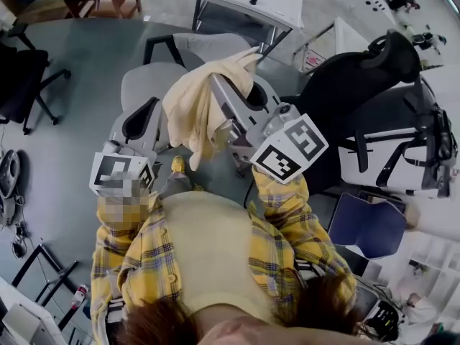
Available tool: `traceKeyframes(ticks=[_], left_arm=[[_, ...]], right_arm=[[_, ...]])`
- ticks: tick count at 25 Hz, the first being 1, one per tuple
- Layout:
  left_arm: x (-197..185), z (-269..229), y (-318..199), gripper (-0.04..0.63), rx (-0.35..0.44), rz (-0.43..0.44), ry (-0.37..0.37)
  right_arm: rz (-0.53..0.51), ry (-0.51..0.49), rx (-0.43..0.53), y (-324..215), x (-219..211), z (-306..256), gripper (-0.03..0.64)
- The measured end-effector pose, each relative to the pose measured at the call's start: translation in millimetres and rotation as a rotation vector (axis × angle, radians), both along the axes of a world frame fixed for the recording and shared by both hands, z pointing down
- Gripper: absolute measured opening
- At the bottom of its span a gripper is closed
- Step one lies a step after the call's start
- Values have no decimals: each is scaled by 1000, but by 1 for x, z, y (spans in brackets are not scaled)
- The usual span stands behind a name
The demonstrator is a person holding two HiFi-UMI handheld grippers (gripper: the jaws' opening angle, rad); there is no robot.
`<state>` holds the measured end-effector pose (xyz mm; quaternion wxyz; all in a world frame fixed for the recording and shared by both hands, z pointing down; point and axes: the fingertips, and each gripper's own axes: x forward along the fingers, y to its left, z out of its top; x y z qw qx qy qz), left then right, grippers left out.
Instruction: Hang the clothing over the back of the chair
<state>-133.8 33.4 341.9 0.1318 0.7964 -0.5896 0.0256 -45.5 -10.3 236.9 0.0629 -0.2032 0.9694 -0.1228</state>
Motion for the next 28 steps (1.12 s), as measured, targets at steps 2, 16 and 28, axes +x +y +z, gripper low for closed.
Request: traceKeyframes(ticks=[2,16,28], left_arm=[[-8,1,-7,8,-2,4,1],[-48,-24,-57,8,64,24,6],[-62,-52,-79,9,129,21,-5]], right_arm=[[2,-5,27,-9,-10,-10,37],[20,-4,147,-51,-55,-62,37],[-5,-49,204,-70,-78,-93,37]])
